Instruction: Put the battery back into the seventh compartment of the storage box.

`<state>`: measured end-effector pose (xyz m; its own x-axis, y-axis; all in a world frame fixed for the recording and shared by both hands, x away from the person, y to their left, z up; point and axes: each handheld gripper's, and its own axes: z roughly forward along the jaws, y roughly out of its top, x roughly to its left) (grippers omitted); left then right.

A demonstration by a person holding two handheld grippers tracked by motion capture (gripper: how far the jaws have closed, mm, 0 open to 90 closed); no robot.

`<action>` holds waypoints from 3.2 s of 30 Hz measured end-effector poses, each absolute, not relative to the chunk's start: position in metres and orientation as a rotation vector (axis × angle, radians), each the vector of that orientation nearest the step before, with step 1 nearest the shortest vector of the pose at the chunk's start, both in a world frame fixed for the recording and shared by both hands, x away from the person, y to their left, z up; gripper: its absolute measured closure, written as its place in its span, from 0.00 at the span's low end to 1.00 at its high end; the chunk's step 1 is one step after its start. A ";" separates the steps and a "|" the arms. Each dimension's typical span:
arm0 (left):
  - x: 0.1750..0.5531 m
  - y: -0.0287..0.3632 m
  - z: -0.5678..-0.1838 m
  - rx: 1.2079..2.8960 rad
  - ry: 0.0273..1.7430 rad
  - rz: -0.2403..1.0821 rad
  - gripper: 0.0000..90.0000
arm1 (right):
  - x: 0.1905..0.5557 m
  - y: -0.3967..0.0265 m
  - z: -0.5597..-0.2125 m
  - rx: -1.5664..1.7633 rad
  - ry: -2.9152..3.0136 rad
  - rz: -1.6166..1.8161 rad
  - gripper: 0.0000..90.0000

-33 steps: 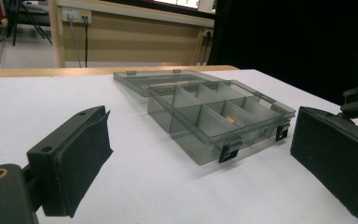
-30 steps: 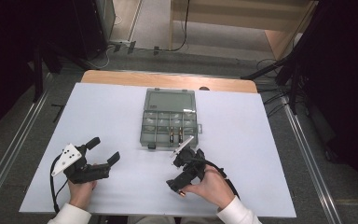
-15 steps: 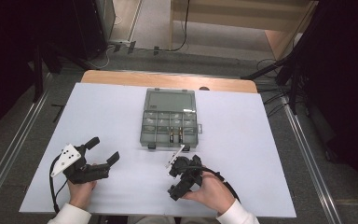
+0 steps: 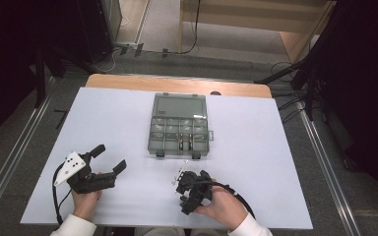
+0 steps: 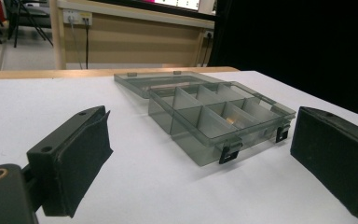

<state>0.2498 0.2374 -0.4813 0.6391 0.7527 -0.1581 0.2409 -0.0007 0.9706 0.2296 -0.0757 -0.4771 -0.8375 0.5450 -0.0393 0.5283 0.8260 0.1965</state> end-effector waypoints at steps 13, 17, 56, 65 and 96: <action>0.250 0.238 -0.481 1.558 0.854 0.492 0.05 | 0.226 -0.069 -0.475 0.822 2.980 0.200 0.76; 0.249 0.238 -0.481 1.561 0.851 0.491 0.05 | 0.227 -0.070 -0.475 0.856 2.992 0.186 0.86; 0.250 0.237 -0.481 1.560 0.851 0.493 0.05 | 0.264 -0.091 -0.445 1.111 2.834 0.488 0.87; 0.250 0.238 -0.481 1.558 0.851 0.492 0.05 | 0.280 -0.095 -0.442 1.207 2.804 0.609 0.87; 0.250 0.238 -0.481 1.557 0.852 0.491 0.05 | 0.310 -0.117 -0.445 1.525 2.541 1.069 0.87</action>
<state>0.2503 0.2376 -0.4813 0.6387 0.7526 -0.1600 0.2389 0.0036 0.9710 0.3105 -0.1173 -0.4451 -0.5311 0.7779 0.3357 0.7840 0.3009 0.5430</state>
